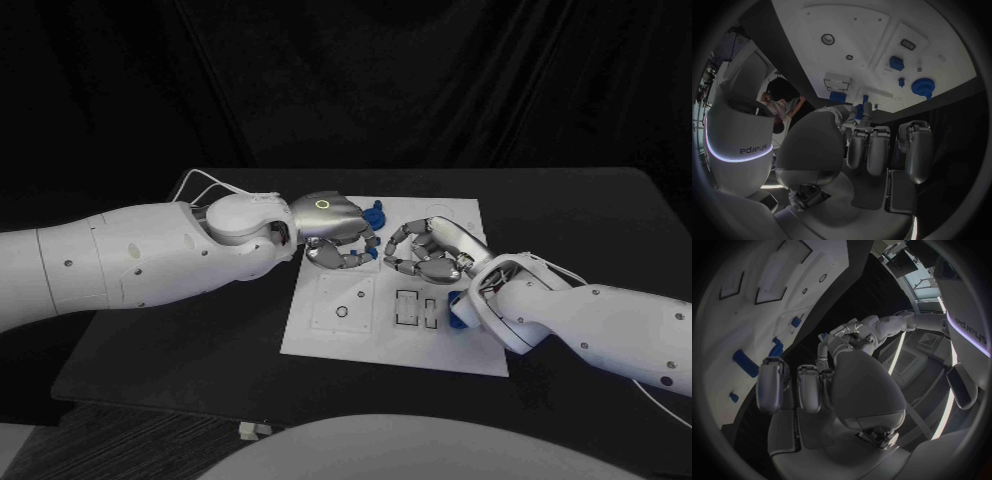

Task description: Assemble the parts on the task board

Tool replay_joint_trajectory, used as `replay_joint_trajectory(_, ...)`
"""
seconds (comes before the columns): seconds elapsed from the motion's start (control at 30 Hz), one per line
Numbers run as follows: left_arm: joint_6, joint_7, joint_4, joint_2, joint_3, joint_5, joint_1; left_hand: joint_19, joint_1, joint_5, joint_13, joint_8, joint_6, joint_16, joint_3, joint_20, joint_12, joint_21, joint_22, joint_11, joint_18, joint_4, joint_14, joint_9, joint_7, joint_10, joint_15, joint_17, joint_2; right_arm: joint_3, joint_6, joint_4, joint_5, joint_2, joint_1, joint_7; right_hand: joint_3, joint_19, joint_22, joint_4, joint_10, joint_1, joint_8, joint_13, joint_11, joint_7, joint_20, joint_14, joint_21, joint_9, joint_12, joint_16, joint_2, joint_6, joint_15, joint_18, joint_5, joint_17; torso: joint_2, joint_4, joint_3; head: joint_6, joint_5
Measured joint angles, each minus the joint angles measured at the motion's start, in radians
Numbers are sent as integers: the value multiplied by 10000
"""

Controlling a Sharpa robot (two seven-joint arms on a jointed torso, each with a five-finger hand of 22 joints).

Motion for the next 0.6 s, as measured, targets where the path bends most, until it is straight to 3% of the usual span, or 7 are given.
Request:
replay_joint_trajectory(0.33, -25, -296, 17, -237, -1, -1, -3, 0, 0, 70, 0, 0, 1, 0, -7, -1, 0, 77, 0, -3, 0, -7, 84, 0, 0, -1, -87, 0, 0, -1, -40, 74, -2, -366, 0, 1, 103, -1, 0, 103, -1, -49, 0, 0, 0, 50, 1, 70, -149, -13, 0, 0, 46, -51, 69, -1, -269, 0, -1, 1, 0, 0, 7)
replay_joint_trajectory(0.47, -75, -597, 43, -412, -1, -1, -4, 3, -1, 307, 0, 0, 10, 0, -126, -6, 0, 199, 0, -89, 0, -126, 84, 0, -10, 47, -88, 0, 0, -1, -63, 130, -3, -517, 0, 0, 103, -1, 0, 103, -1, -49, 0, 0, 0, 50, 1, 71, -150, -14, 0, 0, 46, -51, 69, 0, -269, 0, -3, 1, 0, 0, -5)
replay_joint_trajectory(0.53, -142, -895, 44, -533, -2, -1, -4, 119, -120, 623, 0, -1, 122, 0, -262, -122, 0, 234, 0, -124, -1, -262, 85, 0, -49, 14, -88, 0, -118, -1, -85, 164, -3, -607, 0, 0, 103, -1, 0, 103, -1, -49, 0, 0, 0, 50, 1, 70, -150, -14, 0, 0, 47, -51, 69, 0, -269, 0, -6, 1, 0, 0, -5)
replay_joint_trajectory(0.6, -230, -1204, 50, -642, -2, -1, -4, 34, -120, 699, 0, -1, 203, 0, -262, -212, 0, 236, 0, -124, 0, -262, 84, 0, -24, 14, -89, 0, -117, -1, -103, 201, -4, -677, 1, -1, 103, -1, 0, 103, -1, -49, 0, 0, 0, 49, 1, 71, -150, -15, 0, 0, 47, -49, 69, -1, -268, 0, -8, 1, 4, 0, -5)
